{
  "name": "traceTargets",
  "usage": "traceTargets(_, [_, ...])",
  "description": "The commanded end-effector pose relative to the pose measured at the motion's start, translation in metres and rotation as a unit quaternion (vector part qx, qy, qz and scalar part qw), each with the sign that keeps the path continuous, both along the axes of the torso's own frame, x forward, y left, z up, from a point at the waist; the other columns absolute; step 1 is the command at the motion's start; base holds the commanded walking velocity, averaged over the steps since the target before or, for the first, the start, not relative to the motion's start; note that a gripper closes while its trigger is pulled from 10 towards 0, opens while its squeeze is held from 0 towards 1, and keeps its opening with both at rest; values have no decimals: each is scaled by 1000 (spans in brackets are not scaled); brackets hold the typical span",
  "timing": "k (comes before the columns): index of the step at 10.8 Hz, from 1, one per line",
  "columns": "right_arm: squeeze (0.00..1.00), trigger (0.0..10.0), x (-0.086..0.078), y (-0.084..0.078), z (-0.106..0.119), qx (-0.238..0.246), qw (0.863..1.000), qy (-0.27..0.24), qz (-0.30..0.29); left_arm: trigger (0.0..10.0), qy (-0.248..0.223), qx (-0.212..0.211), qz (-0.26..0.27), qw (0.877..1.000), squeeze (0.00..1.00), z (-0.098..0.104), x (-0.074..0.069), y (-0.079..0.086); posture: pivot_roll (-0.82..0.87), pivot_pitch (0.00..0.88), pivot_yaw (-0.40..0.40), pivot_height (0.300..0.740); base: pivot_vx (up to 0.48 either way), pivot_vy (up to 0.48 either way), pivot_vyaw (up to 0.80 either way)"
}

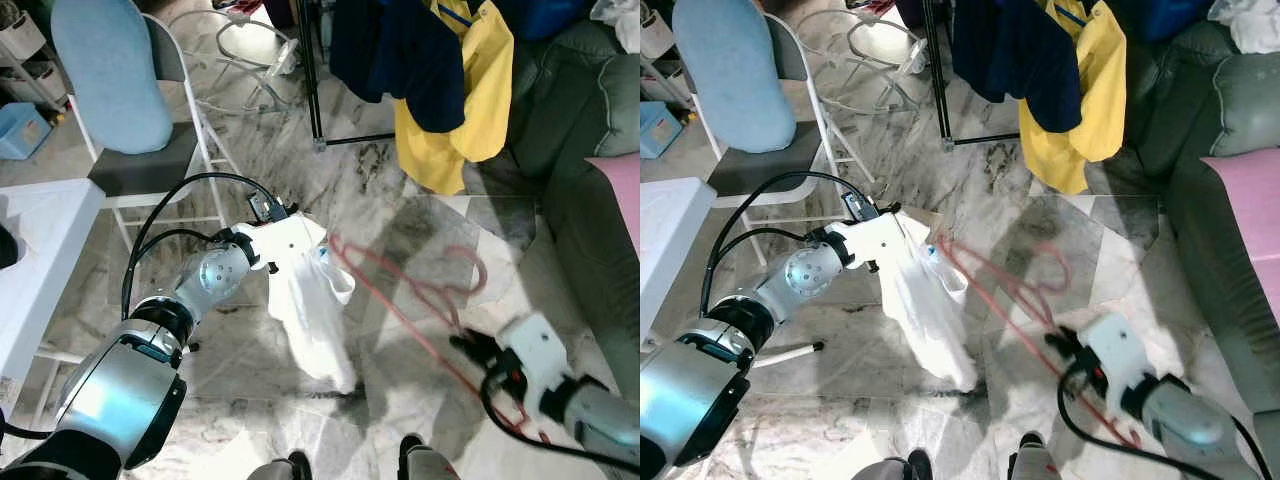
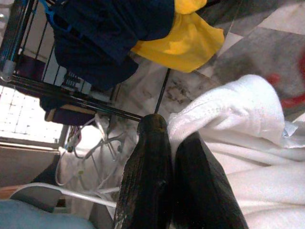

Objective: Hang hanger

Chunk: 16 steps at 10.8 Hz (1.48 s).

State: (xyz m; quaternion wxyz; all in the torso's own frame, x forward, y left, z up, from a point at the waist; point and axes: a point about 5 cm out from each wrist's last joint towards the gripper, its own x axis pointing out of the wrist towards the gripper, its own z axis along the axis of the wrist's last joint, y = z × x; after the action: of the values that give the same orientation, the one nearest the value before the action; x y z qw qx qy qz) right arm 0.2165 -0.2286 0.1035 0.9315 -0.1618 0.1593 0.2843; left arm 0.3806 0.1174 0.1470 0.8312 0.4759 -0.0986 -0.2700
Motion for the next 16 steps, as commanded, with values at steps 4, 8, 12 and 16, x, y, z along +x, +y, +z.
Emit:
traceTargets(4, [0, 10000, -2, 6, 2, 4, 1000, 2, 20, 10000, 9, -26, -27, 999, 0, 5, -1, -5, -216, 220, 188, 740, 0, 0, 0])
traceTargets(8, [0, 10000, 8, 12, 3, 5, 1000, -5, 30, 10000, 11, -56, -82, 995, 0, 9, -8, -16, -210, 224, 184, 740, 0, 0, 0])
traceTargets(12, [0, 10000, 19, 20, -4, 14, 999, -4, 34, 10000, 19, -116, -181, 976, 0, 18, -20, -41, -209, 221, 182, 740, 0, 0, 0])
traceTargets(16, [0, 10000, 23, 23, -20, 23, 999, 12, 23, 10000, -4, -152, -251, 956, 0, 42, -25, -56, -201, 219, 182, 740, 0, 0, 0])
